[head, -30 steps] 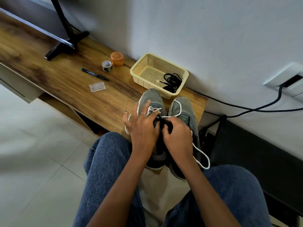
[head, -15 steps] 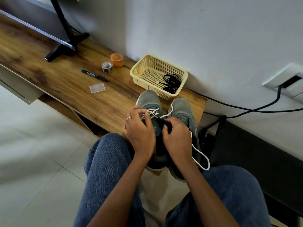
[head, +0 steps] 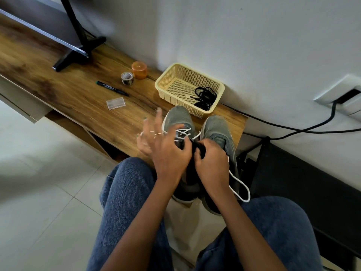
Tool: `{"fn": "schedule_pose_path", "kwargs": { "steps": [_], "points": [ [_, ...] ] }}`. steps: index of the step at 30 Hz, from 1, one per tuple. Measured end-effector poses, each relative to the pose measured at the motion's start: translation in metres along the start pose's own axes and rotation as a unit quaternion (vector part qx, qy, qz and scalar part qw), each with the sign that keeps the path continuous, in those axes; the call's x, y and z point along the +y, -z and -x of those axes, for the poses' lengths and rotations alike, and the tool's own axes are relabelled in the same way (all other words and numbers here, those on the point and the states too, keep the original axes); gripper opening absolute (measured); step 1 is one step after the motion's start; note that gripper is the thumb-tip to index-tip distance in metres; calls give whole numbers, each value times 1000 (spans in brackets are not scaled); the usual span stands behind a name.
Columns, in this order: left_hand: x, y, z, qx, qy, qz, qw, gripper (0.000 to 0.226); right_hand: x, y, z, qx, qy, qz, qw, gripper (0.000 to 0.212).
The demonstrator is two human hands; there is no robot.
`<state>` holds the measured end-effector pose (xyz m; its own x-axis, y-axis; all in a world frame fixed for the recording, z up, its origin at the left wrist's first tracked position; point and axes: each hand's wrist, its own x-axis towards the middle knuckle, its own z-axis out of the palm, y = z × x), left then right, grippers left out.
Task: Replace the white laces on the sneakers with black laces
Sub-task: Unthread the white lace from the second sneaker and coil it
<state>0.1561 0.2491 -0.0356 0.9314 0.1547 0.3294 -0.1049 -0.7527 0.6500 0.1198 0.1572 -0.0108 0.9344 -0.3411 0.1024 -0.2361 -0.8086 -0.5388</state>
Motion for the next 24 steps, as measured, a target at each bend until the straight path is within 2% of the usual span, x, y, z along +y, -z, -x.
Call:
{"fn": "schedule_pose_path", "kwargs": {
  "steps": [2, 4, 9, 13, 18, 21, 24],
  "points": [
    [-1, -2, 3, -49, -45, -42, 997, 20, 0, 0, 0, 2, -1, 1, 1000, 11],
    [-3, -3, 2, -72, -37, -48, 996, 17, 0, 0, 1, 5, 2, -1, 1000, 11],
    [-7, -4, 2, -52, -63, -49, 995, 6, -1, -1, 3, 7, 12, 2, 1000, 12],
    [-1, -5, 7, -7, -41, -4, 999, 7, -3, 1, 5, 21, -7, -9, 1000, 10],
    [3, -4, 6, 35, 59, 142, 987, 7, -4, 0, 3, 23, -31, -5, 999, 12],
    [7, -2, 3, 68, 163, 239, 955, 8, -4, -2, 3, 22, -31, -5, 999, 11],
    [9, -4, 3, 87, 235, 288, 924, 7, -6, -3, 2, 21, -27, -2, 999, 9]
  ]
}}
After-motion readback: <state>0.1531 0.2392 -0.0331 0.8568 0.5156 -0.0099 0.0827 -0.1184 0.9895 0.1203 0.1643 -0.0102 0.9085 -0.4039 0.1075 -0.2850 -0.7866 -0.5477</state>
